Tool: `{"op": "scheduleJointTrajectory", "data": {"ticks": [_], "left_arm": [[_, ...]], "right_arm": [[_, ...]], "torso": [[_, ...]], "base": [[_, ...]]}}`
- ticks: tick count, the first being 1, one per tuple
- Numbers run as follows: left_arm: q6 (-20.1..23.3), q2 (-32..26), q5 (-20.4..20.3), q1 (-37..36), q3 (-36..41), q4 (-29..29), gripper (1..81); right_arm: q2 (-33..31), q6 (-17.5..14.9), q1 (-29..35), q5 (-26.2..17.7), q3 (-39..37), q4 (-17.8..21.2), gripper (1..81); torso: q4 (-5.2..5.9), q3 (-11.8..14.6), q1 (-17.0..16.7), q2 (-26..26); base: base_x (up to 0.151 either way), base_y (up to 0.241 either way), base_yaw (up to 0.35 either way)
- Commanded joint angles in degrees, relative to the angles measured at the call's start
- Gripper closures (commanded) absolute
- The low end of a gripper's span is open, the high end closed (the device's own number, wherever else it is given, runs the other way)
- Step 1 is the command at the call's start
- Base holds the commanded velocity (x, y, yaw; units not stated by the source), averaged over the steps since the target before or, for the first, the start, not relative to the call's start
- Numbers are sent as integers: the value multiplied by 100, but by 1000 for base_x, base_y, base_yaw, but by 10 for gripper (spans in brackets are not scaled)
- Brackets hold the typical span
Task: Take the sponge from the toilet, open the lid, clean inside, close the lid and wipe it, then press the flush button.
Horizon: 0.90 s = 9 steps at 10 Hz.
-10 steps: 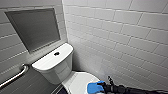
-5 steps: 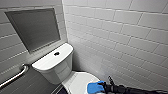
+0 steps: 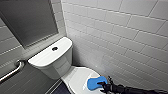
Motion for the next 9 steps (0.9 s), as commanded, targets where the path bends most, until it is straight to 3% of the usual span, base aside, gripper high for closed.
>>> {"op": "scheduleJointTrajectory", "data": {"ticks": [1, 4, 9], "left_arm": [[28, 8, 465, 141, 72, -44, 10], [36, 60, 465, 141, -25, -70, 10], [27, 25, 465, 141, -34, -88, 10]], "right_arm": [[1, 16, 765, -265, -45, 42, 10], [-43, -19, 844, -266, -98, -10, 10], [405, -19, 721, -81, -554, -634, 10]], "torso": [[0, 2, 0, 0], [0, -57, 2, 0], [0, -59, 2, 0]], "base": [[0, 0, 0], [0, 0, 0], [0, 0, 0]]}}
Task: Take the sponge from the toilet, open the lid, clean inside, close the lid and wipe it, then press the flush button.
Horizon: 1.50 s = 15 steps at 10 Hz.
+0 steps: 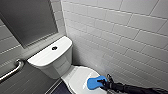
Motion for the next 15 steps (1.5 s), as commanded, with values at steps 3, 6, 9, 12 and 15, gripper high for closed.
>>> {"op": "scheduleJointTrajectory", "data": {"ticks": [3, 6, 9, 12, 15], "left_arm": [[29, 12, 490, 185, 89, -34, 10], [29, 12, 490, 176, 90, -43, 10], [29, 12, 498, 176, 81, -43, 10], [29, 3, 507, 194, 81, -43, 10], [20, -32, 507, 203, 81, -51, 10]], "right_arm": [[459, -14, 565, -208, -192, -321, 10], [416, -14, 626, -208, -210, -330, 10], [459, -14, 566, -138, -491, -585, 10], [723, -23, 565, 11, -939, -1121, 10], [1004, -15, 363, 362, -1168, -1736, 10]], "torso": [[0, 0, 369, -573], [0, 0, 68, -109], [0, 0, 72, -113], [0, 0, 72, -116], [0, 0, 72, -116]], "base": [[0, 0, 0], [0, 0, 0], [0, 0, 0], [0, 0, 0], [0, 0, 0]]}}
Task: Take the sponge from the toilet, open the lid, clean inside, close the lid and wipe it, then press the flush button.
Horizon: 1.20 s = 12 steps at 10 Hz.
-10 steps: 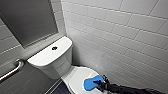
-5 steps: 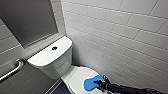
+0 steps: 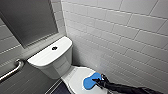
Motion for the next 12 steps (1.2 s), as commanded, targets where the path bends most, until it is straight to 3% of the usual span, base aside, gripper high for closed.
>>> {"op": "scheduleJointTrajectory", "data": {"ticks": [1, 6, 11, 12], "left_arm": [[-7, -21, 485, 195, 81, -44, 10], [-15, -30, 520, 204, 81, -35, 10], [-7, 5, 538, 204, 90, -26, 10], [-6, 5, 538, 213, 90, -26, 10]], "right_arm": [[154, -26, 223, 80, -193, -561, 10], [181, -17, -103, 450, -474, -1009, 10], [120, -26, -147, 468, -562, -1098, 10], [120, -17, -156, 468, -571, -1098, 811]], "torso": [[0, 0, 0, 0], [0, 2, 0, -2], [0, 2, 0, -2], [0, 2, 0, -2]], "base": [[0, 0, 0], [0, 0, 0], [0, 0, 0], [0, 0, 0]]}}
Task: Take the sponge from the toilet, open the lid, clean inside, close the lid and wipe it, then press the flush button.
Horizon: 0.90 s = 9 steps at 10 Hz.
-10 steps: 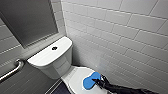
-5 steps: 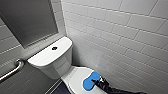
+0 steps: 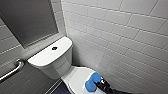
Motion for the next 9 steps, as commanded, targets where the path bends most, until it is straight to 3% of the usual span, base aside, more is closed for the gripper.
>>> {"op": "scheduleJointTrajectory", "data": {"ticks": [1, 3, 5, 9], "left_arm": [[15, 38, 499, 207, 89, -18, 10], [24, 56, 499, 207, 81, 0, 10], [24, 82, 490, 207, 90, 26, 10], [33, 100, 455, 163, 90, 52, 10]], "right_arm": [[-149, -14, 379, -790, -139, 106, 811], [-508, -23, 440, -694, 421, 37, 811], [-1299, -6, 677, -500, 1765, -43, 811], [-2528, -14, 774, -245, 3505, -43, 811]], "torso": [[0, 0, 0, 0], [0, 0, 0, 0], [0, 0, 0, 0], [0, 0, 0, 0]], "base": [[0, 0, 0], [0, 0, 0], [0, 0, 0], [0, 0, 0]]}}
